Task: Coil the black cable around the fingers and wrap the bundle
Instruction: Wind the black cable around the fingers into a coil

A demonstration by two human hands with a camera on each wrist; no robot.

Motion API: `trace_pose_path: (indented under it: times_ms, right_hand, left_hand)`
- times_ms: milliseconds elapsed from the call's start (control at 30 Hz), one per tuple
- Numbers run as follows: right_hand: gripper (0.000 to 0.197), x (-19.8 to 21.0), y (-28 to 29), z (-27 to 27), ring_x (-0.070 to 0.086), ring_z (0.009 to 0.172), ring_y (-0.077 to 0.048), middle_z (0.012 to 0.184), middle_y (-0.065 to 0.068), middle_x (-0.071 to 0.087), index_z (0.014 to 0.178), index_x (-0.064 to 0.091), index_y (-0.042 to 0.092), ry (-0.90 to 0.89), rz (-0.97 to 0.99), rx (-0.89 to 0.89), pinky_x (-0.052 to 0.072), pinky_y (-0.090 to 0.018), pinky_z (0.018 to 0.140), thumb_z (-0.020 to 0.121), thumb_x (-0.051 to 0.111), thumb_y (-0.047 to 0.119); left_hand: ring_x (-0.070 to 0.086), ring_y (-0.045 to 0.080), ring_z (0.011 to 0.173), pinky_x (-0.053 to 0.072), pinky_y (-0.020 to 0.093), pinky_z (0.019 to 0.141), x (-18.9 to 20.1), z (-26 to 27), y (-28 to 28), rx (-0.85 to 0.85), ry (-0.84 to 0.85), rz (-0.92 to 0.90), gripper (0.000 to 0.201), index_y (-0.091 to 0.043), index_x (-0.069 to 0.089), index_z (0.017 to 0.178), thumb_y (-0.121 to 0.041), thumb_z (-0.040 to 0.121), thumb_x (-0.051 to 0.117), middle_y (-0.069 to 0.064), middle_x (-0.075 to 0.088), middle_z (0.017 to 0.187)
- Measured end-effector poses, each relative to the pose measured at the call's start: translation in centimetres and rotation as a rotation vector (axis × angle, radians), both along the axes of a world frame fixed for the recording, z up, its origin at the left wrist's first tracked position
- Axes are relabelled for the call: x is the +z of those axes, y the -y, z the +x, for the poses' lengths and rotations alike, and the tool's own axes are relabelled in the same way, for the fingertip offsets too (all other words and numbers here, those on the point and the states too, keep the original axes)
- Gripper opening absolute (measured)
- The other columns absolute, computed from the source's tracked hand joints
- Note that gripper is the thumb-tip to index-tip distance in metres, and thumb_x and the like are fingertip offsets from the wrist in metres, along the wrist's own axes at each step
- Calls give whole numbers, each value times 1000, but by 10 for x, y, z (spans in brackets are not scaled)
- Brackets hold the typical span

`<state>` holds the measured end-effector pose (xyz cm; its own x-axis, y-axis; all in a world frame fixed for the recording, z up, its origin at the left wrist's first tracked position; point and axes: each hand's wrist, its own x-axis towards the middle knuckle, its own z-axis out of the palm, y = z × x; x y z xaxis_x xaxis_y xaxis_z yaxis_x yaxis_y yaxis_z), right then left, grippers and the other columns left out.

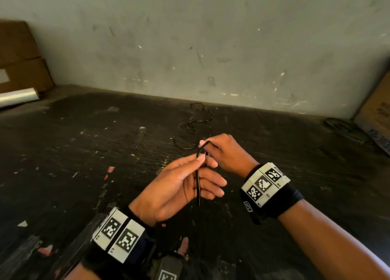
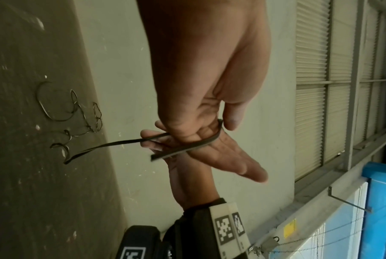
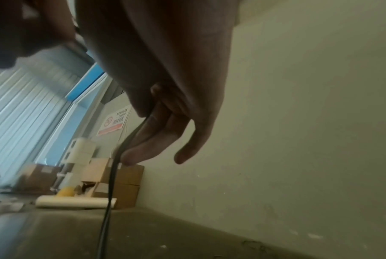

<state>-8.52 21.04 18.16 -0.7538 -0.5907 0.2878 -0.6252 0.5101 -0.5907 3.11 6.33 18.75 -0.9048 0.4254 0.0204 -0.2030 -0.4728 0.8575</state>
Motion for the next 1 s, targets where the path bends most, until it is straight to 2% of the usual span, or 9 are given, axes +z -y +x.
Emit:
trace_pose_path:
  times_ms: [67, 167, 267, 367, 500, 633, 700, 800, 1000]
  right_hand:
    - [32, 1, -1, 1, 63, 58, -2, 67, -4, 67, 75, 65, -1, 24, 14, 9, 47, -15, 57, 98, 47, 14]
    - [31, 4, -4, -2, 67, 61, -7, 72, -9, 71, 81, 68, -4, 81, -38, -37, 49, -16, 57, 97, 48, 13]
    - [35, 8, -7, -7, 67, 64, -25, 71, -16, 70, 76, 68, -3, 16, -39, -102, 49, -29, 58, 97, 49, 17]
    - [35, 10, -8, -1, 64, 60, -21, 68, -10, 67, 70, 63, 7, -57, -18, -60, 51, -33, 59, 98, 46, 19]
    - [31, 13, -9, 4, 58, 54, -16, 63, -3, 61, 72, 56, 16, -158, 19, -56, 50, -33, 55, 100, 43, 21]
    - [25, 11, -13, 1, 66, 63, -17, 70, -4, 68, 83, 62, 11, -175, 16, -8, 55, -42, 63, 98, 47, 23]
    - [21, 11, -16, 2, 68, 66, -14, 73, -6, 69, 89, 63, 10, -172, 11, 15, 56, -41, 64, 98, 49, 23]
    - [21, 14, -20, 6, 69, 66, -14, 75, -7, 71, 93, 64, 9, -182, 8, 23, 57, -37, 64, 98, 46, 19]
    - [23, 17, -26, 7, 68, 65, -16, 73, -8, 69, 94, 63, 5, -152, -21, 33, 55, -41, 64, 99, 44, 17]
  left_hand:
    - [72, 24, 62, 58, 27, 55, 1, 1, -2, -17, -18, 22, 28, -7, 62, 108, -22, 94, 43, 20, 73, 82]
    - [73, 26, 63, 59, 28, 54, 3, 1, -4, -35, -38, 28, 31, -6, 59, 117, -19, 95, 41, 23, 73, 87]
    - [73, 26, 63, 59, 28, 52, 4, 0, -7, -51, -47, 11, 30, -6, 59, 114, -20, 95, 41, 24, 72, 87]
    - [73, 27, 66, 60, 30, 54, 6, 0, -9, -65, -66, 40, 30, -6, 60, 112, -20, 94, 41, 24, 73, 87]
    - [74, 29, 71, 60, 32, 57, 7, 1, -9, -97, -83, 73, 35, -7, 67, 108, -26, 95, 40, 25, 73, 89]
    - [73, 25, 63, 54, 24, 41, 9, 1, -11, -85, -98, 100, 45, -8, 61, 115, -40, 93, 39, 24, 73, 90]
    - [72, 23, 59, 51, 23, 37, 9, 0, -11, -65, -103, 120, 50, -7, 57, 121, -44, 92, 38, 23, 73, 90]
    - [72, 24, 62, 54, 25, 40, 7, -1, -9, -67, -105, 188, 49, -10, 52, 130, -40, 94, 37, 25, 72, 97]
    - [73, 31, 83, 59, 31, 49, 9, 2, -10, -102, -83, 283, 44, -15, 47, 136, -31, 98, 30, 29, 67, 113]
